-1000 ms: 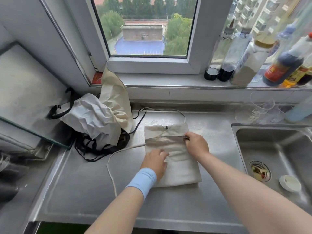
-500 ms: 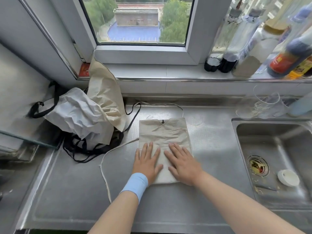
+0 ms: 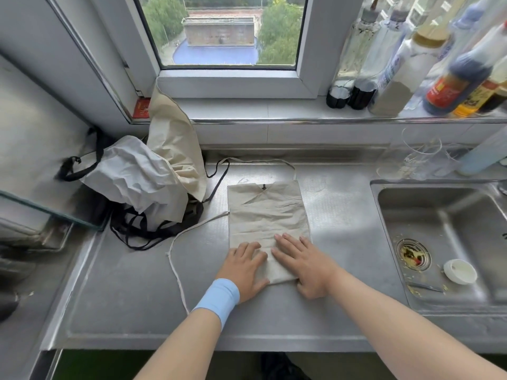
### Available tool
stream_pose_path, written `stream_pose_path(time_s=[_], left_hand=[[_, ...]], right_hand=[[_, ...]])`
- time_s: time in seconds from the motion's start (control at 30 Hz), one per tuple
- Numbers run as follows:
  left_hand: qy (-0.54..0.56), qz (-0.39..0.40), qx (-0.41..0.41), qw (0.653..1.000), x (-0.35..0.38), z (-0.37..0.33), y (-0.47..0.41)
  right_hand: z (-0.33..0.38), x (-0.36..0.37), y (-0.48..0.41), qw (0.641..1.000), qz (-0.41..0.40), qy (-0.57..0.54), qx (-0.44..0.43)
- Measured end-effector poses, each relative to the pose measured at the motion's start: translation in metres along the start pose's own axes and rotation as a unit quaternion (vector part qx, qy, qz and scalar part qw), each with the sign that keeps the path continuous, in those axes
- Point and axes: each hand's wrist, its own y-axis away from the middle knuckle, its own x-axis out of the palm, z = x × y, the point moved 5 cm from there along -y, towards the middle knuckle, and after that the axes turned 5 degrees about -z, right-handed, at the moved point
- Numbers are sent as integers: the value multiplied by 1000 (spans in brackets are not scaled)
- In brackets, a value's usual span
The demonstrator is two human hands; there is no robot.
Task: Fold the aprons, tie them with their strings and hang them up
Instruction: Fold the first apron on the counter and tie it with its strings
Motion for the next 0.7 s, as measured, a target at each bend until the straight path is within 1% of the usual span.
stream_pose_path(time_s=[0.1, 0.2, 0.27, 0.33, 0.43, 0.5, 0.6, 0.63, 0.7], left_hand=[[7, 7, 6, 1000, -1, -4, 1], [33, 15, -7, 999, -8, -3, 3], [84, 45, -27, 995, -12, 1, 6], [131, 78, -60, 987, -20, 7, 5], [206, 62, -135, 967, -42, 21, 0], [288, 47, -175, 941, -57, 30, -6], [416, 15, -230, 880, -71, 43, -12], [458, 5, -242, 856, -72, 47, -15], [510, 3, -263, 819, -65, 53, -18]], right_hand=[[-4, -5, -1, 999, -1, 46, 19], [-6, -4, 2, 997, -52, 17, 59], [-8, -15, 6, 992, -79, -32, 94], [-16, -33, 9, 979, -102, -95, 146], [-33, -60, 14, 940, -129, -227, 219], [-47, -74, 16, 902, -134, -314, 266], [-64, -83, 15, 842, -129, -414, 322], [-68, -83, 13, 831, -128, -425, 335], [-75, -81, 8, 828, -134, -415, 352]])
